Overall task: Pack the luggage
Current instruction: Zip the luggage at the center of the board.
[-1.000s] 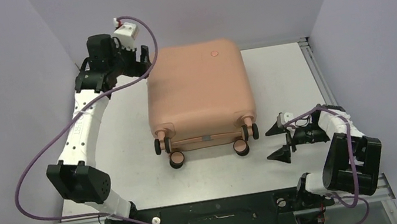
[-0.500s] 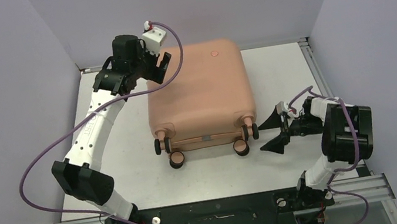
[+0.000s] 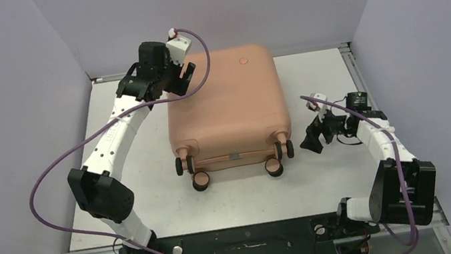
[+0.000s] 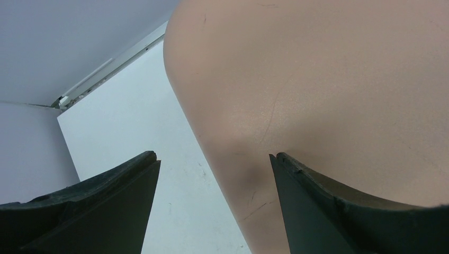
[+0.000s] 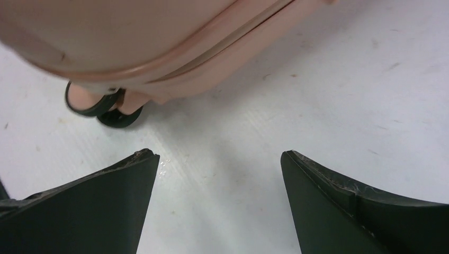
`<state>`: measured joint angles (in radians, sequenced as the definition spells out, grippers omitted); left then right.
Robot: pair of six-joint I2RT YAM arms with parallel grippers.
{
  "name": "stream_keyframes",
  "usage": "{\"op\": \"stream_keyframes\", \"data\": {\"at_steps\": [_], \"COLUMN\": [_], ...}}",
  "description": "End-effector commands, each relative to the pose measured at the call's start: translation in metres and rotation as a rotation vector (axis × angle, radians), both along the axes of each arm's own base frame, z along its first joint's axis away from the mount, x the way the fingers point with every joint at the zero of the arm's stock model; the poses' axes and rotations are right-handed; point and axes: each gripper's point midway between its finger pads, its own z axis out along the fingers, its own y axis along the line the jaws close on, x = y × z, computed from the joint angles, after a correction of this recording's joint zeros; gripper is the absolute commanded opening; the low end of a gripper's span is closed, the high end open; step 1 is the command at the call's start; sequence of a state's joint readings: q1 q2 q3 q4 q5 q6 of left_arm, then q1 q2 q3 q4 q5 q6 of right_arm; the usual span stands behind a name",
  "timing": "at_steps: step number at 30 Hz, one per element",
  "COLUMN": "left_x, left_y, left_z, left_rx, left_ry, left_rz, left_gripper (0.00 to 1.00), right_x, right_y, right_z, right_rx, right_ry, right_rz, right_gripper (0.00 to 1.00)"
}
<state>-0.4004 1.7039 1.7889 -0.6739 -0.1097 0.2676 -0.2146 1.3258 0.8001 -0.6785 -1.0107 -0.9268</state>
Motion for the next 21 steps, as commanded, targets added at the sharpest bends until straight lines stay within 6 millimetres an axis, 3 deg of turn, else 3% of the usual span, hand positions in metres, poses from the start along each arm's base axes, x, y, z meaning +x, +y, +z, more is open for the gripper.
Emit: {"op": "stream_keyframes", "data": {"at_steps": [1,8,14,18,21], "left_x": [0.007,0.005,-0.009,-0.036,-0.057], "left_y": [-0.002,-0.002,-0.009,-0.021,-0.032], "left_z": [0.029,0.026,0.036,0.067,0.085], "left_rx": [-0.031,-0.037,-0.082,-0.124,-0.119], "left_ry": [-0.076,-0.071,-0.074,-0.15,-0.187], "left_rz": [0.024,0.022,-0.025,-0.112,-0.18], "left_gripper": [0.8,0.8,0.8,0.8,0.8], "right_x": [0.044,0.054,0.04,0.014,0.009], "right_y": [-0.004,0.04,0.022,0.018,0.024], "right_z": [0.029,0.055,0.052,0.061,0.069], "right_rx": [0.04,0.118,0.034,-0.037,-0.017], "right_ry": [-0.074,-0.04,-0.004,-0.086,-0.106], "right_rz": [-0.246,-0.189,-0.132,-0.033,-0.041], "right_gripper": [0.9,0.9,0.9,0.9,0.9]}}
